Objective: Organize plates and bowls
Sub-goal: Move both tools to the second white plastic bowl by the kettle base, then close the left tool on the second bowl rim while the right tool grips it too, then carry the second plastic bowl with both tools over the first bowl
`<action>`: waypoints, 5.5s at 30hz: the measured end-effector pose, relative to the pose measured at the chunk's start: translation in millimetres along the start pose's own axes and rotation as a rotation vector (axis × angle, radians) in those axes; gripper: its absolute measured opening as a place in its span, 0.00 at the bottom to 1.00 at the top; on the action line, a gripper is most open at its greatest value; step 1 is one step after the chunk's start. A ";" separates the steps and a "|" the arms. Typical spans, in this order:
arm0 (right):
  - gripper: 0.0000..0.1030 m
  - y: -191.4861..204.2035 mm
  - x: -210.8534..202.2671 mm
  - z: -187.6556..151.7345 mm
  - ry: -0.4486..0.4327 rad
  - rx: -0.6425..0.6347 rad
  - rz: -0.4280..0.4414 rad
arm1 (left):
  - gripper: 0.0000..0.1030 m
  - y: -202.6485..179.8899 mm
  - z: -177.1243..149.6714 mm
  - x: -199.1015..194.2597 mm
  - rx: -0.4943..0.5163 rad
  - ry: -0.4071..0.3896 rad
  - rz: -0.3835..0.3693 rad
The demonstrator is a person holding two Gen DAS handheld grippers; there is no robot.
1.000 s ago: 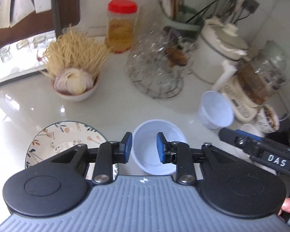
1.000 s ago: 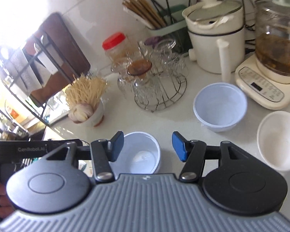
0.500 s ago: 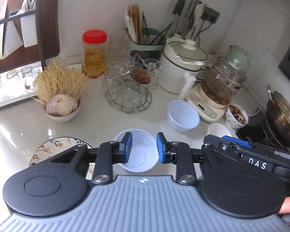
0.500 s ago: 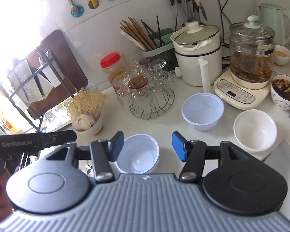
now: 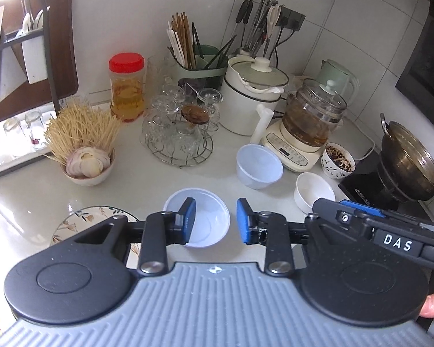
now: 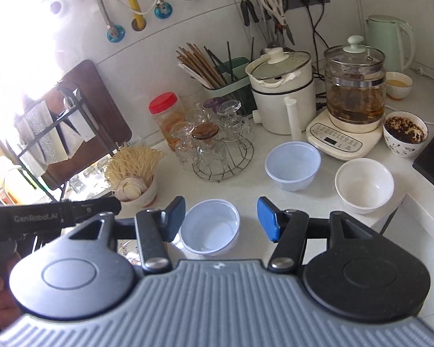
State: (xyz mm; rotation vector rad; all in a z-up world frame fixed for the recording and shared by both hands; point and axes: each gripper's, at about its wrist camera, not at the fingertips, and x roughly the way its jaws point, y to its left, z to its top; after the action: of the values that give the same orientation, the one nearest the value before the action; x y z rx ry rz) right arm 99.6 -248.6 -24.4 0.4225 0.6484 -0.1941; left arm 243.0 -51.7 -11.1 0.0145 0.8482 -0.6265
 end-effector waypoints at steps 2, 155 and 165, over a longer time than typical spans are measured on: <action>0.57 -1.6 -1.8 0.7 -0.002 0.011 -0.016 | 0.37 0.7 -0.3 2.4 -0.021 0.009 -0.027; 0.12 -76.1 150.5 43.8 0.152 0.030 0.081 | 0.07 15.6 44.2 163.8 -0.228 0.118 0.006; 0.12 -45.6 173.9 35.3 0.231 -0.034 0.129 | 0.07 52.1 24.0 149.2 -0.321 0.115 0.058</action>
State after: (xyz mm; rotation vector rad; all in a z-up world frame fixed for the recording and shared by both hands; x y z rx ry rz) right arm 241.0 -312.8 -121.6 0.4561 0.8468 -0.0115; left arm 360.5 -91.3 -111.9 -0.2164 1.0488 -0.4324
